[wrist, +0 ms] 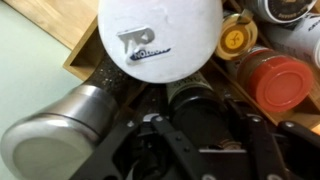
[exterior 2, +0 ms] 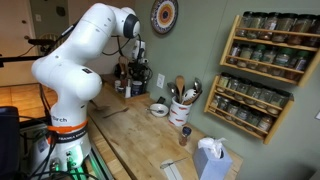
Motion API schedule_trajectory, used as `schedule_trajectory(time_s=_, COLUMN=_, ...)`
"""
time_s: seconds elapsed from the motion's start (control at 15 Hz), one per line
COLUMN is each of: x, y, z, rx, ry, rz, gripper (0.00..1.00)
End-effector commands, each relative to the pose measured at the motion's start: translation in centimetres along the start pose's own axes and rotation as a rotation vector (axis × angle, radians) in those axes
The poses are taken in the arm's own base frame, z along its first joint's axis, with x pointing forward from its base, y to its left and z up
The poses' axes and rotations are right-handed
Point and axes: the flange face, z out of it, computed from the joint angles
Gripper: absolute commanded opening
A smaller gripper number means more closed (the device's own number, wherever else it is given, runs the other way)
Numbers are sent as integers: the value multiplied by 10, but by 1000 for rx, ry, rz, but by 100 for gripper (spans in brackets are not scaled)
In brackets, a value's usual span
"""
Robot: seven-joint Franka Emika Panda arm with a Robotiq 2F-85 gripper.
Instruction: Put the bottle in the box
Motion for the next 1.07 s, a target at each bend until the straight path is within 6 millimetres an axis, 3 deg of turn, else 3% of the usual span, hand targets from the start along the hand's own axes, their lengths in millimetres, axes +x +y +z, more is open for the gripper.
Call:
schedule_trajectory(time_s=0.0, x=5, y=-4, z=-4, rx=-16, ry=14, rz=4, gripper=84)
schedule_trajectory(time_s=0.13, x=6, y=-10, z=-14, rx=-18, ry=21, rz=-5, gripper=98)
schedule_trajectory(time_s=0.4, x=-4, y=-26, z=-44, rx=5, ry=22, rz=9, gripper=100)
schedule_trajectory(time_s=0.8, x=-62, y=-22, z=-91, rx=0, ry=-43, rz=246, gripper=100)
schedule_trajectory(time_s=1.0, x=-102, y=-4, z=-105, rx=-58, ry=-88, rz=394, gripper=100)
